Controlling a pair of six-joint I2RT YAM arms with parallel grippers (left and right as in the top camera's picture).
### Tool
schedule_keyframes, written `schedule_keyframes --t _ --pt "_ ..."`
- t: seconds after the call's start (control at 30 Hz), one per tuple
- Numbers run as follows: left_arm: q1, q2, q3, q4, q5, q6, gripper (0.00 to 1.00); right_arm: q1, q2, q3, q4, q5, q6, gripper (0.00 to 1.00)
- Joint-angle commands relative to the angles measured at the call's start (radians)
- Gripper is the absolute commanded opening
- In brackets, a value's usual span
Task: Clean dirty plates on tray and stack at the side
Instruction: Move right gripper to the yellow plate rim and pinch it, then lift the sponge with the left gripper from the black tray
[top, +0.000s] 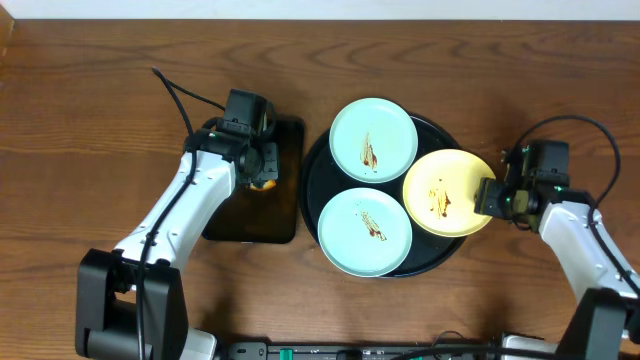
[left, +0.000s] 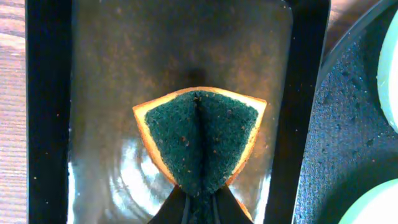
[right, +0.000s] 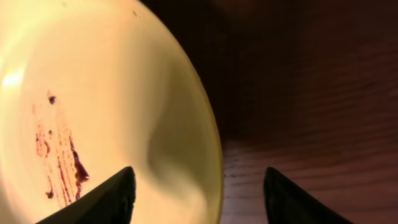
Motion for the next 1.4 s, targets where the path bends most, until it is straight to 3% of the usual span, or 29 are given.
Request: schedule_keyframes --t 0.0,0.13,0.23,0.5,1.37 --pt "0.005 -0.003 0.016 -0.003 -0.001 -0.002 0.07 -0.002 0.029 0.016 0.003 -0.026 0.001 0.57" --pt "0.005 -0.003 0.016 -0.003 -0.001 -0.002 0.07 -0.002 0.047 0.016 0.001 -0.026 0.001 0.45" --pt "0.005 -0.003 0.016 -0.003 -0.001 -0.002 0.08 -0.002 0.049 0.016 0.000 -0.030 0.000 0.30" --pt "0.005 -0.003 0.016 -0.006 0.033 -0.002 0.08 -0.002 0.049 0.016 -0.002 -0.030 0.000 0.04" --pt "0.002 -0.048 0.016 0.026 0.134 -0.002 0.08 -0.002 0.049 0.016 -0.011 -0.029 0.001 0.01"
